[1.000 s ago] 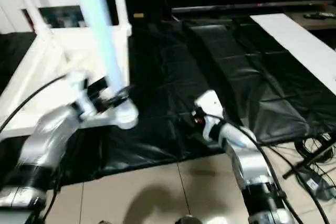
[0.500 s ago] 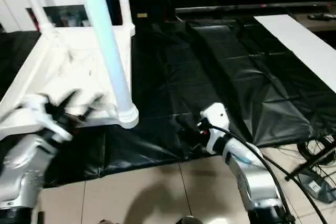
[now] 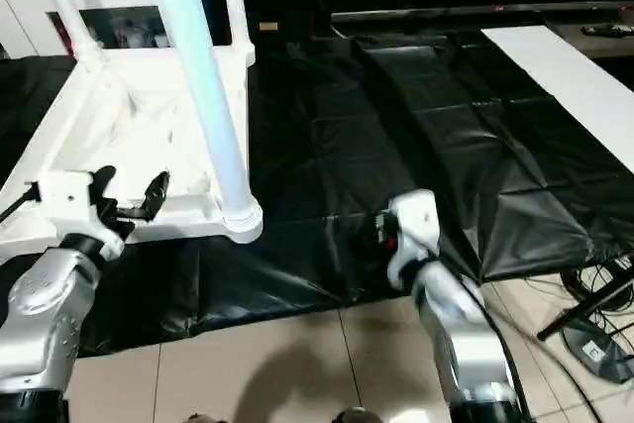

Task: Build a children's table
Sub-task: Rotate table base

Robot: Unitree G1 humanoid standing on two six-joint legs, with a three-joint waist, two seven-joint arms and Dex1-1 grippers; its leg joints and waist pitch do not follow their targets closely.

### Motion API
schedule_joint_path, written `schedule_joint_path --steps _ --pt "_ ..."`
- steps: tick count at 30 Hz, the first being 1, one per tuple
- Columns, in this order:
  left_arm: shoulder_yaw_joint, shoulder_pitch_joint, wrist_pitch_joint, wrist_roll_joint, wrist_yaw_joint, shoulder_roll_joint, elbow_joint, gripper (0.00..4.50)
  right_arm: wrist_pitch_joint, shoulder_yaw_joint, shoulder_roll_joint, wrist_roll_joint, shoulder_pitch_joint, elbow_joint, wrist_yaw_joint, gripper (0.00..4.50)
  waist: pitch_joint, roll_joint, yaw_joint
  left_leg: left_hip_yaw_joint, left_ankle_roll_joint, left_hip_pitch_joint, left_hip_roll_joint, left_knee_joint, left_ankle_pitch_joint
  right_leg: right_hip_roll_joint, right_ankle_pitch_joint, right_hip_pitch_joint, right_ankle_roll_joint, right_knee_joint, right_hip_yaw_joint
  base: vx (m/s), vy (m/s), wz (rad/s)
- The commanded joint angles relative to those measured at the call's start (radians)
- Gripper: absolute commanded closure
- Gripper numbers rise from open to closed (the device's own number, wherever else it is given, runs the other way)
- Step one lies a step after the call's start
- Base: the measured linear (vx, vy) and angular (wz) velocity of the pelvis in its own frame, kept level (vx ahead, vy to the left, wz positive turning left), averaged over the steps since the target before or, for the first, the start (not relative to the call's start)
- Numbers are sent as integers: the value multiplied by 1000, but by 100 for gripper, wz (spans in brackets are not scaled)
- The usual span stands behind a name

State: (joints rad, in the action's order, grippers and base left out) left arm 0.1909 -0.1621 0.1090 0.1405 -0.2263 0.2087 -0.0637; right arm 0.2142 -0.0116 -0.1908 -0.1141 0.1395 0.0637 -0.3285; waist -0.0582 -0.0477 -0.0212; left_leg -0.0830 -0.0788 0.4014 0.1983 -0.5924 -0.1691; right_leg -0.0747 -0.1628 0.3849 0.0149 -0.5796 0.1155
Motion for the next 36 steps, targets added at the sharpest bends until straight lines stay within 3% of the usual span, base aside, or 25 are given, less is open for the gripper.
schedule_joint_path --steps 1,2,3,4,5,6,8,10,11,14,16,17,19,21,23,24,25,26,28,29,30,31,32,34,36 --pt "23 8 41 25 36 -19 26 0 -19 -16 7 1 23 12 -7 7 58 -25 -29 120 135 -30 92 146 -492 -2 -119 -36 263 -30 3 33 -129 44" --pt "24 11 48 33 31 -19 35 0 -17 -14 13 -11 23 10 -13 7 62 -26 -37 86 147 -66 140 140 -448 -12 -120 -13 269 -28 -15 33 -129 44" --pt "23 12 50 38 26 -18 39 0 -15 -13 15 -16 23 9 -15 7 48 -14 -19 35 189 -44 112 121 -417 -36 -121 -16 299 -16 -37 36 -173 25" --pt "22 14 50 43 17 -17 44 0 -9 -10 20 -25 23 8 -16 7 48 0 -11 -7 180 -29 63 85 -412 -45 -146 -17 317 25 -52 31 -193 12" --pt "12 16 41 37 1 -5 44 0 -14 -32 19 -26 22 9 -36 7 58 50 28 -82 123 -21 -50 -39 -288 -82 -390 -30 235 97 -62 31 -193 12" --pt "10 17 41 36 -2 -2 43 0 -15 -36 19 -24 22 9 -38 7 54 49 66 -72 91 -5 -31 -40 -150 -124 -674 -48 50 103 -102 8 -157 4" --pt "2 17 27 23 -10 8 34 0 -22 -57 22 -17 24 20 -49 7 52 49 84 -56 66 -2 2 11 -171 -126 -810 -60 -96 94 -115 -4 -112 -6" --pt "1 14 24 16 -3 9 32 0 -22 -55 30 -21 27 25 -49 7 53 33 86 -57 41 -33 2 43 -294 -82 -770 -55 -101 92 -77 1 -71 -7" --pt "0 12 23 14 -2 10 30 0 -24 -56 33 -18 29 28 -48 7 51 34 85 -67 52 -64 -3 43 -358 -65 -769 -50 -65 105 -66 6 -57 -2" --pt "7 5 31 21 0 10 29 0 -31 -54 40 -9 38 42 -46 7 33 26 89 -74 74 -93 3 64 -404 -78 -794 -65 17 118 -66 0 0 0" --pt "6 2 37 22 0 11 30 0 -34 -55 43 -10 39 46 -44 7 38 28 99 -69 73 -75 9 76 -349 -115 -785 -87 4 111 -97 69 80 -2" --pt "3 1 44 18 2 12 29 0 -36 -57 42 -8 39 48 -43 7 51 30 113 -66 90 -60 14 73 -250 -132 -689 -99 23 98 -121 73 88 -1" --pt "-6 1 34 20 -5 15 28 0 -39 -58 40 -7 39 50 -43 7 69 22 117 -67 140 -48 14 62 -61 -110 -325 -92 117 58 -120 76 107 4" --pt "-9 4 42 23 -1 12 30 0 -41 -55 37 -6 37 53 -43 7 107 18 93 -43 281 -73 19 10 389 -39 320 -43 227 -48 -96 80 117 9" --pt "-13 4 32 20 -5 11 21 0 -46 -49 34 -7 37 60 -46 7 118 8 92 -17 265 -108 42 -30 664 -17 392 11 201 -61 -95 49 108 8" --pt "-18 4 28 17 -10 14 17 0 -48 -48 34 -8 37 61 -47 7 105 12 96 -38 236 -83 23 -28 598 -25 339 7 196 -46 -103 -1 77 7" --pt "-34 1 9 1 -28 26 2 0 -49 -45 34 -10 39 64 -49 7 97 24 98 -56 204 -53 5 -11 393 -38 271 -20 206 -35 -112 0 0 0" --pt "-42 -1 -3 -4 -40 33 -6 0 -49 -44 34 -11 40 66 -49 7 90 25 100 -58 191 -41 7 -1 283 -47 220 -27 208 -28 -116 0 0 0" --pt "-48 -5 -3 -7 -46 37 -14 0 -52 -47 31 -8 43 69 -54 7 73 21 96 -58 130 -41 25 29 -36 -57 -6 -29 213 -1 -119 -88 3 2" --pt "-45 -8 1 -3 -45 35 -16 0 -64 -57 24 11 45 72 -50 7 57 21 87 -61 46 -53 30 51 -286 -56 -217 -22 198 22 -122 -97 -6 3" --pt "-44 -10 3 -1 -45 34 -16 0 -71 -63 21 22 46 74 -48 7 52 22 84 -62 22 -55 29 55 -345 -56 -284 -20 185 29 -123 -96 -21 5" --pt "-42 -10 2 2 -43 31 -16 0 -63 -64 21 18 47 76 -52 7 47 29 86 -43 38 -28 18 70 -378 -70 -332 -44 177 24 -104 -102 -29 17" --pt "-41 -11 3 5 -42 29 -14 0 -57 -65 21 13 48 77 -59 7 41 28 74 -38 42 -34 16 74 -453 -79 -484 -38 140 45 -93 -102 -29 17" --pt "-40 -11 8 11 -43 27 -11 0 -64 -72 18 17 49 78 -65 7 38 28 68 -5 76 -2 -13 54 -431 -131 -725 -72 89 86 -36 -91 -29 42" --pt "-37 -10 12 20 -41 22 -7 0 -71 -84 12 30 49 81 -67 7 36 15 58 15 64 18 -12 53 -401 -140 -713 -96 82 97 5 -68 -26 44"
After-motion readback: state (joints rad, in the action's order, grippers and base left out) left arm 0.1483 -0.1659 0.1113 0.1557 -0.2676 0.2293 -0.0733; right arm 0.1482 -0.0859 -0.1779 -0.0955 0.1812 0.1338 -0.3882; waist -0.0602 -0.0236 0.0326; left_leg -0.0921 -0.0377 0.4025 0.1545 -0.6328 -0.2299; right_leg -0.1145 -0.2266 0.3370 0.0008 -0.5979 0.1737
